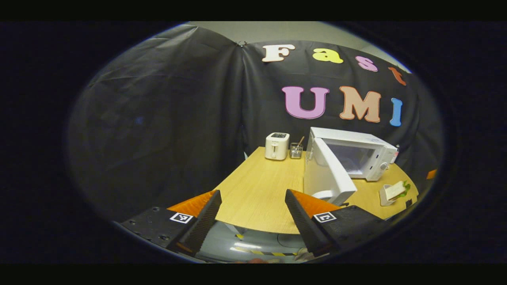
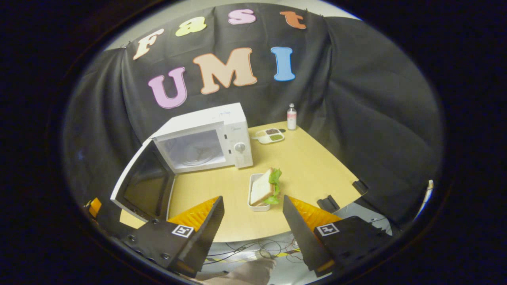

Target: Open the microwave oven with the left hand, put the food in, and close the microwave oven.

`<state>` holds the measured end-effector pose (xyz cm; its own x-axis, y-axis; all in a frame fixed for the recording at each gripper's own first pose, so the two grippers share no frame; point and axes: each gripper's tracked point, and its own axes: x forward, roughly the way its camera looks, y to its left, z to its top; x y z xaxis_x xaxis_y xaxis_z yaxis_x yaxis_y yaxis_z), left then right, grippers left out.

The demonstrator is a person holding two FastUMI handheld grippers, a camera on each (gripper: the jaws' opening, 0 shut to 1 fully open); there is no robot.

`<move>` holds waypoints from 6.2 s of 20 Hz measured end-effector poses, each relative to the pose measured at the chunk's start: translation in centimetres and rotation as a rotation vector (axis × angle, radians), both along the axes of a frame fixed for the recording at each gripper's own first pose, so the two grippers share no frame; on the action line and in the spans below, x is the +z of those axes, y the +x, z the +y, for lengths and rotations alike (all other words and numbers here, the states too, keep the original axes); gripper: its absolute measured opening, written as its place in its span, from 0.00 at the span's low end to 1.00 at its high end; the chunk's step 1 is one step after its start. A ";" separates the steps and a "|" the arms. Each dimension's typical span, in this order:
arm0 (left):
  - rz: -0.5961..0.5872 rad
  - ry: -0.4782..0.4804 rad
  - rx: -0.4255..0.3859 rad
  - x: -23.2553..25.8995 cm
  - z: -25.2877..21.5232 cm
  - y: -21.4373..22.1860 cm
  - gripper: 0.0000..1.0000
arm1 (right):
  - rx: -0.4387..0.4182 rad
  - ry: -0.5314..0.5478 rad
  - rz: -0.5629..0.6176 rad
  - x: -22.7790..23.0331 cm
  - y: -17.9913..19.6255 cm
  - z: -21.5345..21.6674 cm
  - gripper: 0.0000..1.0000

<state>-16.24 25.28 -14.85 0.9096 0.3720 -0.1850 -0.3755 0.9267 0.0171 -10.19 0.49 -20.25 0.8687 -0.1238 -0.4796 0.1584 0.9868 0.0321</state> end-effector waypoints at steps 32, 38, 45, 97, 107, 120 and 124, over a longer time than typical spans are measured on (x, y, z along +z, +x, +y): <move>-0.074 -0.009 0.239 7.3 -8.4 9.0 0.94 | 0.069 0.558 0.694 -17.3 15.0 -4.2 0.39; -0.078 -0.010 0.255 7.5 -7.8 9.1 0.94 | 0.066 0.611 0.631 -15.1 15.7 -4.3 0.37; -0.073 -0.010 0.218 7.4 -6.0 10.2 0.94 | 0.045 0.725 0.535 -10.4 15.9 -2.5 0.37; 0.067 -0.150 -0.066 0.2 0.0 14.8 0.95 | -0.092 0.780 -0.061 -14.1 38.0 25.0 0.38; 0.113 -0.243 -0.080 -1.8 -0.9 14.4 0.89 | -0.078 0.412 -0.092 -14.3 38.9 23.0 0.87; 0.162 -0.250 -0.098 -2.7 -1.7 15.0 0.00 | 0.012 0.169 -0.274 -5.7 34.5 20.6 0.99; 0.170 -0.246 -0.125 -2.8 -2.3 14.8 0.01 | 0.060 0.155 -0.294 -3.4 31.4 21.1 0.99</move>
